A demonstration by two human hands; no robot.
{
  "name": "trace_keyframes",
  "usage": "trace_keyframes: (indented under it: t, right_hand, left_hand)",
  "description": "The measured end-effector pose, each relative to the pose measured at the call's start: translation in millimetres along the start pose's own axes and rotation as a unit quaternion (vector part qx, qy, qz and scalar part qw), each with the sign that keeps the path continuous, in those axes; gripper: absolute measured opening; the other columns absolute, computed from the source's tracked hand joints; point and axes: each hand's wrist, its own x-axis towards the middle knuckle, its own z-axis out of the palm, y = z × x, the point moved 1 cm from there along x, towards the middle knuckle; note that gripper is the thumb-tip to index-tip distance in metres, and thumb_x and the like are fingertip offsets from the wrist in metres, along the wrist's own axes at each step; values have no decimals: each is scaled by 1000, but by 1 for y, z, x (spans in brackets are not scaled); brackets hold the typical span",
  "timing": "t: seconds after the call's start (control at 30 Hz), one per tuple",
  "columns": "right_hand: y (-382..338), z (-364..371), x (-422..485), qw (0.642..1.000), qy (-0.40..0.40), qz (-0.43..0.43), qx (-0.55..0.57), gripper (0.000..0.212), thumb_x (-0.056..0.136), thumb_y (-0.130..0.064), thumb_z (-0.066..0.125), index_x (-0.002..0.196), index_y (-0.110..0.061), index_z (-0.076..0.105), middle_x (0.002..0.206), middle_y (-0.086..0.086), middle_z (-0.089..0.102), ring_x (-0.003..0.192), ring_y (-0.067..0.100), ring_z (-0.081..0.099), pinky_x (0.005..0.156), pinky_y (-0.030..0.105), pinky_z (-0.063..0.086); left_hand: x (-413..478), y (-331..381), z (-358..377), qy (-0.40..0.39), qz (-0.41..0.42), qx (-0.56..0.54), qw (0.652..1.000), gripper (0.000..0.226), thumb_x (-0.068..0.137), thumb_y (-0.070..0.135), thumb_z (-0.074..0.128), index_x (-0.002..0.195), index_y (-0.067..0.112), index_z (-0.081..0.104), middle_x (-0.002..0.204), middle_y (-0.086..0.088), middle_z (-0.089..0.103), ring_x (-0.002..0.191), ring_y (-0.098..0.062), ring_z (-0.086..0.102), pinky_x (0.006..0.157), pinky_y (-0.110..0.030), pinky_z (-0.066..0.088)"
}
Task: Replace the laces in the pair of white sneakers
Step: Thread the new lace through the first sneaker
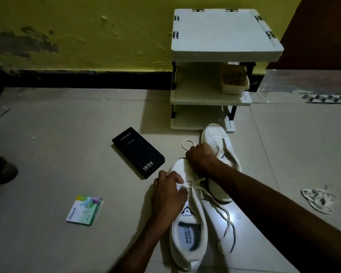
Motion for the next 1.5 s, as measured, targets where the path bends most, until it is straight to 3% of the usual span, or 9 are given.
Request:
trace_keyframes:
  t: [0.23, 0.5, 0.7, 0.93, 1.03, 1.17, 1.23, 1.37, 1.5]
  right_hand:
    - [10, -10, 2, 990, 49, 50, 124, 28, 89, -17, 59, 117, -13, 60, 118, 8, 62, 108, 27, 62, 83, 34, 48]
    - [36, -31, -40, 872, 219, 127, 418, 18, 85, -26, 73, 88, -15, 59, 71, -3, 60, 60, 8, 61, 54, 23, 51]
    - [30, -26, -93, 745, 237, 120, 612, 20, 84, 9, 62, 79, -9, 68, 64, 2, 68, 53, 5, 65, 58, 28, 59]
    - [-6, -16, -127, 465, 118, 123, 869, 19, 77, 7, 73, 95, 3, 70, 76, 15, 72, 65, 18, 69, 60, 22, 55]
    - [-8, -16, -128, 513, 171, 144, 829, 14, 81, -11, 76, 88, 1, 72, 68, 11, 70, 56, 15, 63, 54, 23, 54]
    - [-1, -10, -123, 756, 326, 148, 548, 9, 82, -30, 75, 79, -22, 75, 72, -7, 68, 60, 3, 60, 60, 25, 49]
    - [-4, -4, -119, 830, 307, 100, 455, 3, 81, -23, 73, 82, -24, 76, 83, -5, 69, 72, 11, 63, 65, 30, 51]
    - [-28, 11, -108, 919, 138, 2, 370, 16, 74, -16, 64, 84, -24, 73, 85, 0, 69, 73, 21, 65, 60, 30, 51]
    - [-40, 14, -104, 945, 149, -13, 291, 9, 80, -13, 57, 77, -13, 66, 79, 6, 60, 76, 29, 61, 56, 30, 39]
  left_hand:
    - [2, -2, 0, -3, -4, -14, 1000, 20, 80, 20, 67, 89, 31, 53, 101, 14, 38, 104, -11, 46, 73, -23, 33]
    - [-3, -6, -6, -24, -4, -49, 998, 43, 74, 25, 74, 106, 30, 45, 109, 9, 43, 101, -14, 51, 84, -30, 48]
    - [-16, -3, -11, 0, -22, -53, 998, 33, 73, 26, 75, 96, 26, 52, 99, 8, 54, 90, -10, 55, 75, -22, 41]
    - [-30, -1, -14, 36, -66, -93, 993, 9, 78, 25, 71, 85, 19, 70, 86, 5, 72, 85, -13, 67, 81, -29, 53]
    - [-30, -2, -17, 33, -65, -94, 993, 11, 80, 23, 70, 89, 17, 74, 87, 6, 73, 86, -12, 68, 83, -28, 53]
    - [-27, -4, -21, 18, -79, -98, 992, 11, 78, 23, 71, 87, 19, 76, 87, 7, 74, 86, -12, 67, 83, -27, 52]
    - [-25, -7, -21, 9, -90, -108, 990, 10, 78, 22, 71, 86, 19, 77, 87, 8, 74, 86, -12, 67, 81, -24, 51]
    - [-22, -13, -21, -8, -106, -142, 984, 9, 80, 22, 74, 86, 17, 77, 85, 7, 73, 82, -9, 67, 66, -11, 45]
    - [-19, -16, -21, -25, -115, -163, 979, 11, 81, 17, 72, 89, 13, 78, 90, 2, 75, 87, -12, 68, 73, -16, 48]
